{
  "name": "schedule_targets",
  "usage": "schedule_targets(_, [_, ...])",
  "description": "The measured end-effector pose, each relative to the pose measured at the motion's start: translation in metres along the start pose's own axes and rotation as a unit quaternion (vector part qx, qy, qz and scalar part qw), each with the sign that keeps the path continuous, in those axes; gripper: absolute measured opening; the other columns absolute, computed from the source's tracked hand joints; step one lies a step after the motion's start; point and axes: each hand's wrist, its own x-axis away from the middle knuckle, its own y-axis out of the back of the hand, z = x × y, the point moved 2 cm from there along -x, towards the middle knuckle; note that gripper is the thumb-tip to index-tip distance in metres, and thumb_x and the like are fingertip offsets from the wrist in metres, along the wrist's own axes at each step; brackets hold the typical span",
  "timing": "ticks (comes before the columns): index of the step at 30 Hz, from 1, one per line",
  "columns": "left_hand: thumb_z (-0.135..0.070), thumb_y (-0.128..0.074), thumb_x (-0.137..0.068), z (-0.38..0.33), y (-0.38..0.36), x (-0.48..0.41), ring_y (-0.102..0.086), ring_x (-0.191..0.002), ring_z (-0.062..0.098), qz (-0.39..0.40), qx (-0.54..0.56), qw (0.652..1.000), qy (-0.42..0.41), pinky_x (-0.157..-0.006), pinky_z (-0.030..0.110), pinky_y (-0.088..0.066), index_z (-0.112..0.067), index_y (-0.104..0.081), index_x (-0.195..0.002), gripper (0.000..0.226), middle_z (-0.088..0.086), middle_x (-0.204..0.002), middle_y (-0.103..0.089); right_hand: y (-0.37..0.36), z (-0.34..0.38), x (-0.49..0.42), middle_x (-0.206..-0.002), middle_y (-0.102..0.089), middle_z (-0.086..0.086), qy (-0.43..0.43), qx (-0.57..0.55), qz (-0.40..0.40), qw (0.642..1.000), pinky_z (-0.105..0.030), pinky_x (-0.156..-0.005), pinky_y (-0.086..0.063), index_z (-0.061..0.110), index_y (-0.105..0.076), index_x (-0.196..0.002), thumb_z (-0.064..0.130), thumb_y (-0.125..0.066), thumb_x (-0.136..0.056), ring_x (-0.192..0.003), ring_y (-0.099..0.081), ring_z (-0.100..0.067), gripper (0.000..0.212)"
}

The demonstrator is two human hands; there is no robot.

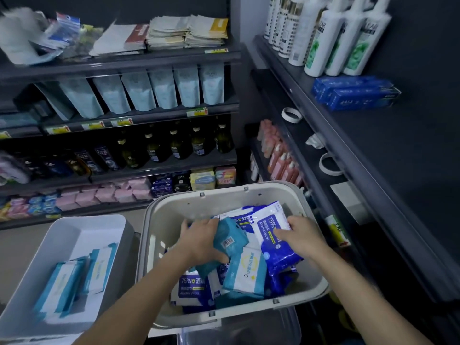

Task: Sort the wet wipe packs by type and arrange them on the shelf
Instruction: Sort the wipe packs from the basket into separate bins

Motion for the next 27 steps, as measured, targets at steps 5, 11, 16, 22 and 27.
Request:
schedule_targets(5, [-0.065,-0.074,-0.061,-0.006,0.018,0.006,-0.051,-0.107,0.017,-0.060,-0.019,0.998,-0.026,-0.096,0.034,-0.031,-0.024,-0.052,-0.115,0.071,-0.007,-0.112,-0.058,0.006,0.002,0.002,-0.084,-0.068,-0.003,0.018,-0.071,-0.039,0.997,-0.026,-0.056,-0.050,0.011,-0.060,-0.083,0.016,-0.064,-0.089,-0.070,-0.065,-0.012,0.009])
schedule_targets(11, [-0.030,-0.069,-0.087,-0.014,0.028,0.020,-0.069,-0.083,0.027,0.019,0.471,0.881,0.044,-0.071,0.039,-0.056,-0.004,-0.057,-0.105,0.034,0.011,-0.093,-0.070,0.011,0.007,0.001,-0.086,-0.063,0.002,0.029,-0.057,-0.046,0.997,-0.023,-0.057,-0.049,0.008,-0.059,-0.096,0.021,-0.062,-0.092,-0.073,-0.063,-0.009,0.014])
schedule_targets(16, [-0.039,-0.069,-0.085,-0.036,0.009,0.024,-0.062,-0.097,0.023,0.087,0.346,0.934,-0.001,-0.081,0.036,-0.053,-0.010,-0.055,-0.106,0.039,0.007,-0.105,-0.061,0.016,0.006,0.003,-0.091,-0.066,-0.002,0.033,-0.066,-0.060,0.995,-0.032,-0.068,-0.055,0.009,-0.060,-0.096,0.020,-0.061,-0.092,-0.080,-0.066,-0.016,0.012])
schedule_targets(22, [-0.053,-0.081,-0.063,-0.023,-0.002,0.008,-0.029,-0.135,0.025,0.109,0.113,0.987,-0.018,-0.112,0.044,-0.030,-0.018,-0.018,-0.146,0.109,0.007,-0.149,-0.029,0.018,0.004,0.006,-0.092,-0.065,0.000,0.046,-0.070,-0.048,0.995,-0.023,-0.059,-0.050,0.009,-0.059,-0.101,0.021,-0.060,-0.093,-0.078,-0.063,-0.010,0.015])
schedule_targets(27, [-0.072,-0.076,-0.053,-0.012,0.003,0.006,-0.047,-0.114,0.021,0.061,-0.058,0.996,-0.002,-0.100,0.038,-0.040,-0.016,-0.046,-0.124,0.095,0.003,-0.124,-0.051,0.016,0.005,0.005,-0.092,-0.066,-0.001,0.056,-0.080,-0.052,0.994,-0.023,-0.059,-0.051,0.010,-0.060,-0.099,0.020,-0.061,-0.093,-0.078,-0.065,-0.011,0.012])
